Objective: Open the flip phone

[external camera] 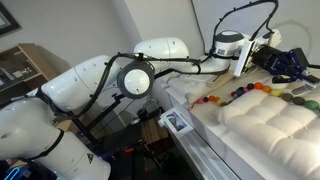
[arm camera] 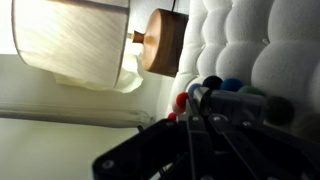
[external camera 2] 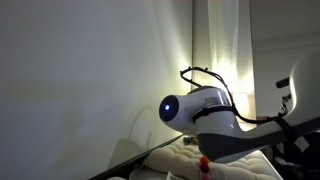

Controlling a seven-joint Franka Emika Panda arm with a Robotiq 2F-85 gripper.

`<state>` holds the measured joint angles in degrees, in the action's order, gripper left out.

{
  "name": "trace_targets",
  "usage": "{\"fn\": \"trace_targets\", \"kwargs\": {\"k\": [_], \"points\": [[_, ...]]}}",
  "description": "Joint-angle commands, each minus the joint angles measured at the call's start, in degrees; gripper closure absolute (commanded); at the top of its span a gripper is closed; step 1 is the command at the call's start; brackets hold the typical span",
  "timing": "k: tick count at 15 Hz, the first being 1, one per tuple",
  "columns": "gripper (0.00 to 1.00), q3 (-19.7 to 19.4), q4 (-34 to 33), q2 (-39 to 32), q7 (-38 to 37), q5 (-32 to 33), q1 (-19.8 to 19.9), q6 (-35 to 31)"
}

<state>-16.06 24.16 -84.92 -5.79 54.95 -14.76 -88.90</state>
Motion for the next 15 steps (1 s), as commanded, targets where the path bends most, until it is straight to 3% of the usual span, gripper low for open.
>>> {"fn": "trace_targets", "kwargs": {"k": [1,15], "points": [[1.0,-1.7,-1.6,0.0,-1.7,0.1,-0.6,4.1],[1.0,-3.6,-0.7,0.1,-2.4,1.7,-0.3,10.2]]}}
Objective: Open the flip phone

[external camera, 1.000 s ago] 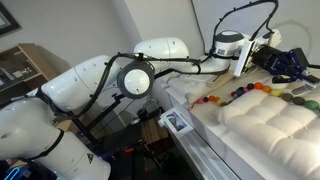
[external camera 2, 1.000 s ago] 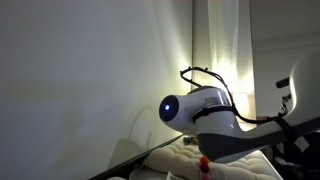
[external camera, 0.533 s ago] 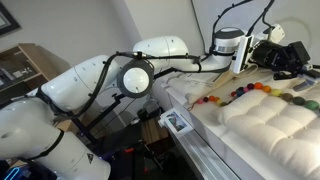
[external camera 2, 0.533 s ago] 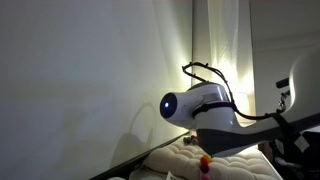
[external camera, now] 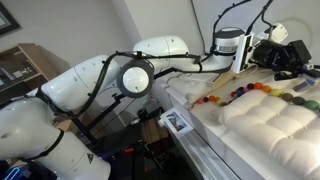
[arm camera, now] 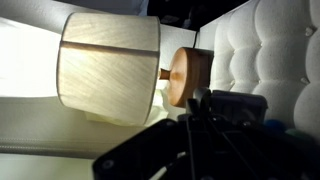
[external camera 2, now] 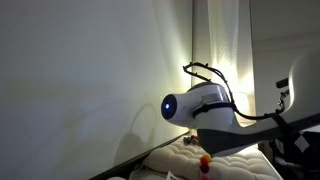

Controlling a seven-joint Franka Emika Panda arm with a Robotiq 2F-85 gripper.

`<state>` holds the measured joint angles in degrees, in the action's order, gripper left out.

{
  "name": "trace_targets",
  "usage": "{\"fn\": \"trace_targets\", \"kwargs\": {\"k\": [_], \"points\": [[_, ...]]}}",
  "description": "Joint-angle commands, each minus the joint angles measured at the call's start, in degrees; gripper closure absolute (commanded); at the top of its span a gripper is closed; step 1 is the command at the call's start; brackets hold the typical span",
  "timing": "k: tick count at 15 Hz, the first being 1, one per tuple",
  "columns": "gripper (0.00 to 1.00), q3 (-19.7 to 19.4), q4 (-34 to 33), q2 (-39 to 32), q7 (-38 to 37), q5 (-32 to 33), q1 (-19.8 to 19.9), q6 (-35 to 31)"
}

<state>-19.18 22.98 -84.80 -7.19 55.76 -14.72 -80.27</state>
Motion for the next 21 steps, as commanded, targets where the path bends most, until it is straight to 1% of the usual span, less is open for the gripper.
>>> {"fn": "trace_targets", "kwargs": {"k": [1,7,13,18,21], "points": [[1.0,-0.4,0.7,0.0,-1.0,0.9,-0.3,1.7],[1.0,-0.6,2.5,-0.2,-0.9,2.1,-1.2,2.5],[1.0,-0.4,6.2,-0.3,-0.9,6.6,-2.5,4.1],[1.0,1.0,7.6,-0.4,-0.2,9.2,-2.6,4.2],[1.0,2.6,8.0,-0.4,1.0,9.7,-2.7,1.9]]}}
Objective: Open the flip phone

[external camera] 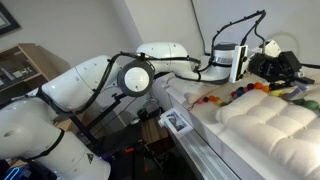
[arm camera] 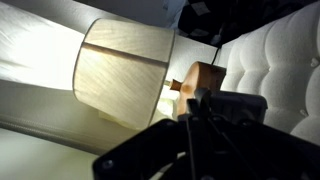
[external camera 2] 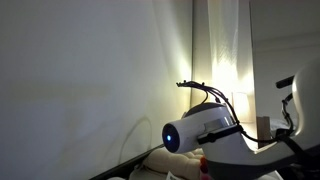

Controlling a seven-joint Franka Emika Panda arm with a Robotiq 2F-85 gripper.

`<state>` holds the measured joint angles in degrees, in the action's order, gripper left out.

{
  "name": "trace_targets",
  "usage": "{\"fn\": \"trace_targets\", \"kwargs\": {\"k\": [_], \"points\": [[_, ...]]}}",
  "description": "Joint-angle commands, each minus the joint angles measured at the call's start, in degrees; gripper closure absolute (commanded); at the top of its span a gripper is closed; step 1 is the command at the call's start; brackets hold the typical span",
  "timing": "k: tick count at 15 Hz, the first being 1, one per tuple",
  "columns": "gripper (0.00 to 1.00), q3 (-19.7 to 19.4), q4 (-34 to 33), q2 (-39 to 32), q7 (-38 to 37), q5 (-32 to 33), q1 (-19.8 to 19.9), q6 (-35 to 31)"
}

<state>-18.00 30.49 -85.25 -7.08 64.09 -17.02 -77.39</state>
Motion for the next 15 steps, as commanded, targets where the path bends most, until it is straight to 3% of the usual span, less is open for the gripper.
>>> {"fn": "trace_targets", "kwargs": {"k": [1,3,6,15], "points": [[1.0,3.0,0.0,0.0,1.8,0.7,-0.1,-3.3],[1.0,5.9,-1.1,0.0,4.0,-0.7,0.3,-9.1],[1.0,7.2,-1.0,0.0,6.5,-1.1,-0.1,-13.5],[1.0,7.0,-1.3,0.3,10.0,-1.1,-0.5,-13.7]]}}
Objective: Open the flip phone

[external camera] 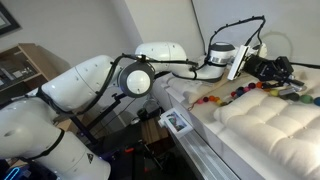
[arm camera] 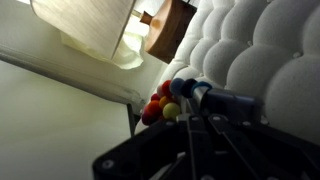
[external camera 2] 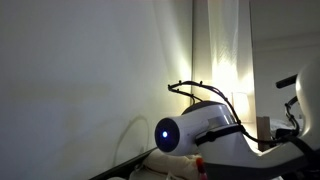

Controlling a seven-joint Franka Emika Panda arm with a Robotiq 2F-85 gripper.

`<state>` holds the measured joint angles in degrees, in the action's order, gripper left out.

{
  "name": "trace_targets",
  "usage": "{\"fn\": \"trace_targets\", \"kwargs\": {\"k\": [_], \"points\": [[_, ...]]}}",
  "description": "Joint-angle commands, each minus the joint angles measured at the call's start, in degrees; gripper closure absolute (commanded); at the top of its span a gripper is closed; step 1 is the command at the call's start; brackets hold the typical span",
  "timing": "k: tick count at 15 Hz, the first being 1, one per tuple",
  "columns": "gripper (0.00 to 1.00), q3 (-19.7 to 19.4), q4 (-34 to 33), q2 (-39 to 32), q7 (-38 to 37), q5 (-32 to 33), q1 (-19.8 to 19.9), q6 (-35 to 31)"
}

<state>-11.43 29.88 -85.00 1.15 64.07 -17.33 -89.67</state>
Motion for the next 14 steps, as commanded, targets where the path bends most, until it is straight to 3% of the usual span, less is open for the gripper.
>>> {"fn": "trace_targets", "kwargs": {"k": [1,8,14], "points": [[1.0,0.9,-1.1,0.0,2.6,-1.4,-0.1,-2.3],[1.0,4.6,-5.1,0.2,13.5,-7.4,-0.3,-16.5],[1.0,3.9,-5.7,0.3,18.3,-13.5,-0.7,-18.8]]}}
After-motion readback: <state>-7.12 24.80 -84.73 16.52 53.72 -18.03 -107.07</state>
